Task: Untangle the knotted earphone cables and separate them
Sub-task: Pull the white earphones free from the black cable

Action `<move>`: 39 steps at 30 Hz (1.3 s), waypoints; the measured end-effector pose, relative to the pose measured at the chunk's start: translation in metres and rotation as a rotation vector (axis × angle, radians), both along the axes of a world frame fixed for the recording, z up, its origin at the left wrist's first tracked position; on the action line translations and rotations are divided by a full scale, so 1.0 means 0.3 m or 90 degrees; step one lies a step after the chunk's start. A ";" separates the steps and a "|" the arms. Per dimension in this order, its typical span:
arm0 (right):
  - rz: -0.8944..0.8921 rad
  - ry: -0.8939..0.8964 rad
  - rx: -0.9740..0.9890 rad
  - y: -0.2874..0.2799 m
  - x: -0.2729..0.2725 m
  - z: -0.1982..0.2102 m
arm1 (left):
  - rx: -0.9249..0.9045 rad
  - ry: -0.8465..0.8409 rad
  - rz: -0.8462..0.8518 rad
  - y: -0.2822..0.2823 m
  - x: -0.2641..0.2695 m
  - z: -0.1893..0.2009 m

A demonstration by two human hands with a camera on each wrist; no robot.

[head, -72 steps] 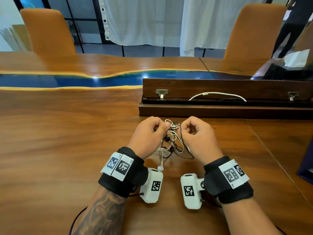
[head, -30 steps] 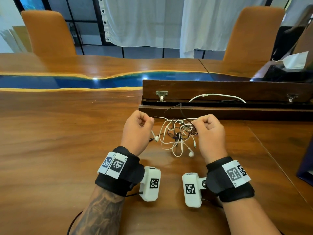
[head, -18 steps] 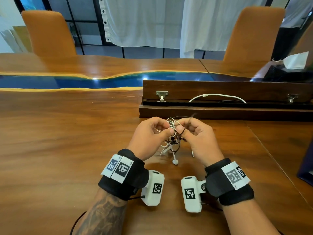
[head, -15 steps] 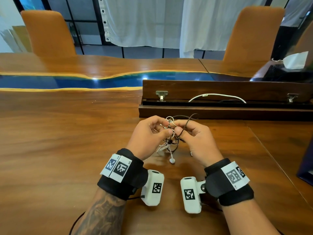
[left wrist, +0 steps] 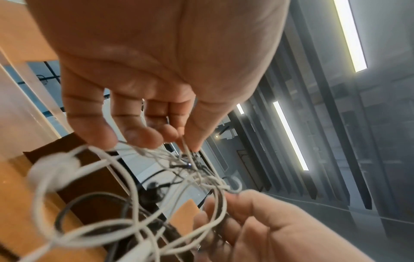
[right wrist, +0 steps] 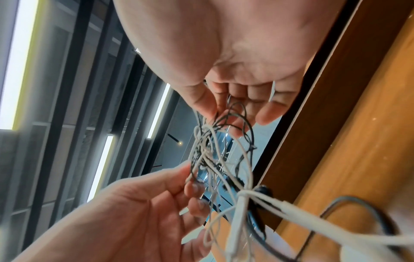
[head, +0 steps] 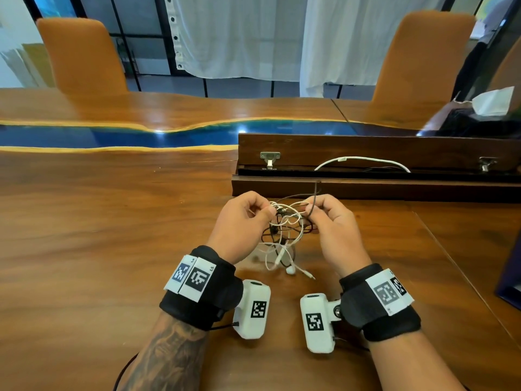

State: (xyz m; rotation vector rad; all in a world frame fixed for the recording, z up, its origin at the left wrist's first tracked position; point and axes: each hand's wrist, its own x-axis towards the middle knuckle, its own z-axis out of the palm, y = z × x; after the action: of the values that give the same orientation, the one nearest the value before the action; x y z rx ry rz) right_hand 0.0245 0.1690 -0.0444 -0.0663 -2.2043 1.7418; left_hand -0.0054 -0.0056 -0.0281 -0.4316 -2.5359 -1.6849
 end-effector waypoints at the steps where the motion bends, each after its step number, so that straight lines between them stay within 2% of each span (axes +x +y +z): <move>1: -0.026 -0.005 -0.019 0.010 -0.003 0.001 | 0.002 -0.003 0.017 -0.008 -0.005 0.001; 5: -0.125 0.001 -0.138 0.056 -0.016 0.008 | 0.042 -0.041 0.089 -0.052 -0.034 0.003; 9: -0.081 0.006 -0.210 0.029 -0.001 0.030 | 0.025 -0.026 0.078 -0.035 -0.017 0.006; 13: -0.006 -0.008 -0.138 0.008 0.011 0.025 | 0.031 0.033 0.003 -0.007 0.003 0.014; 17: 0.061 0.006 -0.078 -0.020 0.030 0.035 | -0.027 0.042 -0.104 0.016 0.016 0.001; 23: 0.103 -0.008 -0.109 -0.036 0.048 0.051 | -0.009 0.055 -0.031 0.019 0.001 -0.013; 26: 0.129 -0.003 -0.042 -0.027 0.042 0.035 | 0.016 0.047 -0.022 0.016 0.002 -0.013; 28: 0.116 0.015 -0.039 -0.023 0.036 0.024 | 0.029 0.026 -0.046 0.013 0.006 -0.008; 32: 0.083 0.052 -0.043 -0.019 0.025 0.014 | -0.032 -0.005 -0.115 0.013 0.013 -0.008; 35: 0.064 0.069 -0.009 -0.019 0.019 0.004 | -0.010 0.029 -0.084 0.016 0.016 -0.008; 39: -0.005 0.069 -0.031 0.002 0.012 0.000 | 0.004 0.048 -0.034 -0.001 0.005 -0.003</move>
State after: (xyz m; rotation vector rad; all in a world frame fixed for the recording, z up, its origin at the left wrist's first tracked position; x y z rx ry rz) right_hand 0.0282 0.1694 -0.0443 0.0085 -2.0827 1.7517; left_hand -0.0038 -0.0058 -0.0289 -0.5574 -2.4862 -1.6603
